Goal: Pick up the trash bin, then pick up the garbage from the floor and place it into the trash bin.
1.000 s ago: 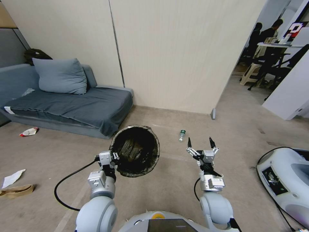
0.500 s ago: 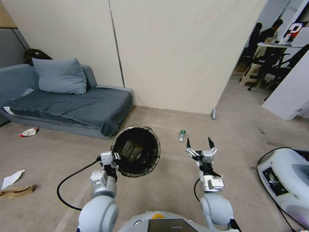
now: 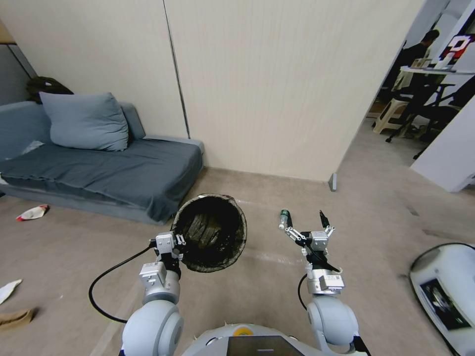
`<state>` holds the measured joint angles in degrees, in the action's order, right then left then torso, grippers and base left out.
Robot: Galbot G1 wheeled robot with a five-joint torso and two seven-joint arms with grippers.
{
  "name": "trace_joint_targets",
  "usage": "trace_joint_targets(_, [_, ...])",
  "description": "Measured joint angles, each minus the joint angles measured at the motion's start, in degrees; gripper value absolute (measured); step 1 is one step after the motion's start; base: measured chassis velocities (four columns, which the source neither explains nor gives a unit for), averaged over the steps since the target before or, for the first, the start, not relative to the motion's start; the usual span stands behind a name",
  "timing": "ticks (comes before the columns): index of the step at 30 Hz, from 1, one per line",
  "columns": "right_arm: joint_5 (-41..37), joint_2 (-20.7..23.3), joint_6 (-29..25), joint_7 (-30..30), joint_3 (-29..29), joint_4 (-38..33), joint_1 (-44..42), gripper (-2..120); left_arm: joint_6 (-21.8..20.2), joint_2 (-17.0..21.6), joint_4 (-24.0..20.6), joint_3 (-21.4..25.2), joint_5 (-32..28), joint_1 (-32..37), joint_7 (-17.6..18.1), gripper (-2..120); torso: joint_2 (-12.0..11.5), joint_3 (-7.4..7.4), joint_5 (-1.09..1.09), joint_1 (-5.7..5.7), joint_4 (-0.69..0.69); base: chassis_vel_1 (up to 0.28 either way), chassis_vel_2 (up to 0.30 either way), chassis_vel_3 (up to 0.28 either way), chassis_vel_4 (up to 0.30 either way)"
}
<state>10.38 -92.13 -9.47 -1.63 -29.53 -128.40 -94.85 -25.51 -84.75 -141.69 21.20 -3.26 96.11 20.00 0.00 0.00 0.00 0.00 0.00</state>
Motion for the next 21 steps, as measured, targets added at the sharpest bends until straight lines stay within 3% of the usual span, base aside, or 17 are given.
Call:
trace_joint_targets(10, [0.0,0.0,-0.1,0.0,0.0,0.3,0.1,100,0.0,-0.1,0.0,-0.2,0.0,0.1,0.1,0,0.0,0.0,-0.02,0.0,-0.02,-0.306,0.31,0.31,-0.314])
trace_joint_targets(12, [0.0,0.0,-0.2,0.1,0.1,0.4,0.2,100,0.0,-0.2,-0.1,-0.1,0.0,0.1,0.2,0,0.0,0.0,0.05,0.0,0.01,-0.306,0.289,0.307,-0.307])
trace_joint_targets(14, [0.0,0.0,-0.7,0.2,0.1,0.5,0.3,100,0.0,-0.1,-0.1,-0.1,0.0,0.1,0.2,0,0.0,0.0,-0.07,0.0,-0.01,-0.291,0.29,0.312,-0.28])
trace_joint_targets(15, [-0.1,0.0,-1.1,0.4,0.1,0.7,0.4,100,0.0,-0.1,-0.1,-0.1,0.0,0.2,0.2,0,0.0,0.01,0.01,0.01,0.0,-0.291,0.274,0.273,-0.28])
trace_joint_targets(21, [-0.1,0.0,-2.4,0.7,0.0,1.2,0.5,100,0.0,0.1,-0.1,-0.2,0.0,0.1,0.2,0,0.0,0.01,0.01,0.02,0.0,-0.159,0.159,0.18,-0.156])
